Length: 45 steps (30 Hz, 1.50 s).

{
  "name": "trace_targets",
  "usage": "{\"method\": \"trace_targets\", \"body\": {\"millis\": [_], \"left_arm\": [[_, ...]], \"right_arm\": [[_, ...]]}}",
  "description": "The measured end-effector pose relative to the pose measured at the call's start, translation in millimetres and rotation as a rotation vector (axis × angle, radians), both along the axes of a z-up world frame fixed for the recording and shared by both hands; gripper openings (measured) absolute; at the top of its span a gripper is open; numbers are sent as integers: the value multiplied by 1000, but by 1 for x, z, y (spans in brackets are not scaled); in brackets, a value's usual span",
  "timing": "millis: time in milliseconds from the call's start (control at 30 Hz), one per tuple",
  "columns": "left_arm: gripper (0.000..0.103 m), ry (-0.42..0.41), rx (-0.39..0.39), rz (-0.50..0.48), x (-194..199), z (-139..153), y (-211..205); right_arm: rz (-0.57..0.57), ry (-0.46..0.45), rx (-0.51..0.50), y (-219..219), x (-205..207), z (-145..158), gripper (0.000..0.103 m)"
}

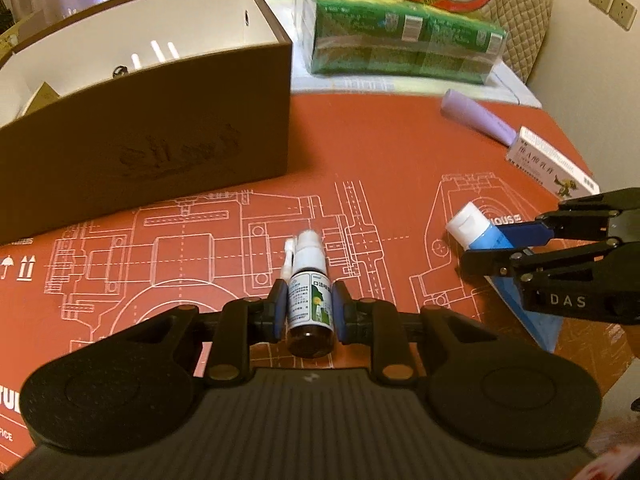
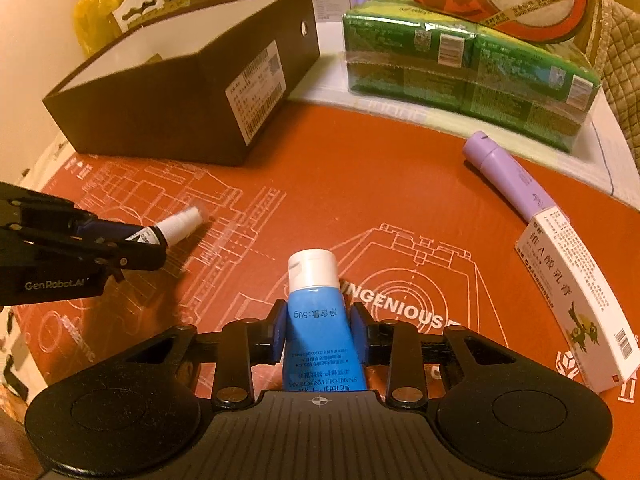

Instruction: Organize rigid objects

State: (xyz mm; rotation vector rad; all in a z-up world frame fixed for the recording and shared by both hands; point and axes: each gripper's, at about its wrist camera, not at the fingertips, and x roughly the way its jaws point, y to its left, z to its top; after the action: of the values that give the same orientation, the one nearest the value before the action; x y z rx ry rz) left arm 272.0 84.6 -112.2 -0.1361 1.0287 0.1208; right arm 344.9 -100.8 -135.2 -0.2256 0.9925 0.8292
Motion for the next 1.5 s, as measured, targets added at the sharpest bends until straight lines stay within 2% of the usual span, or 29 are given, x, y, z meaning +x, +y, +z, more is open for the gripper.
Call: {"method": "trace_targets", "body": {"millis": [200, 567, 867, 1233, 1500], "left_arm": [[19, -11, -2, 9, -11, 7, 9], [20, 57, -30, 20, -18, -15, 19], [19, 57, -29, 17, -12, -18, 20], [19, -24, -25, 48, -30, 12, 31], [19, -104, -25, 95, -50, 47, 46]], "right_arm": [[-6, 16, 38, 5, -3, 10, 30], [-2, 15, 38, 13, -12, 13, 30], [-35, 25, 36, 5, -12, 12, 30], [-26, 13, 63, 10, -14, 24, 30], [18, 8, 108, 31, -16, 41, 30]]}}
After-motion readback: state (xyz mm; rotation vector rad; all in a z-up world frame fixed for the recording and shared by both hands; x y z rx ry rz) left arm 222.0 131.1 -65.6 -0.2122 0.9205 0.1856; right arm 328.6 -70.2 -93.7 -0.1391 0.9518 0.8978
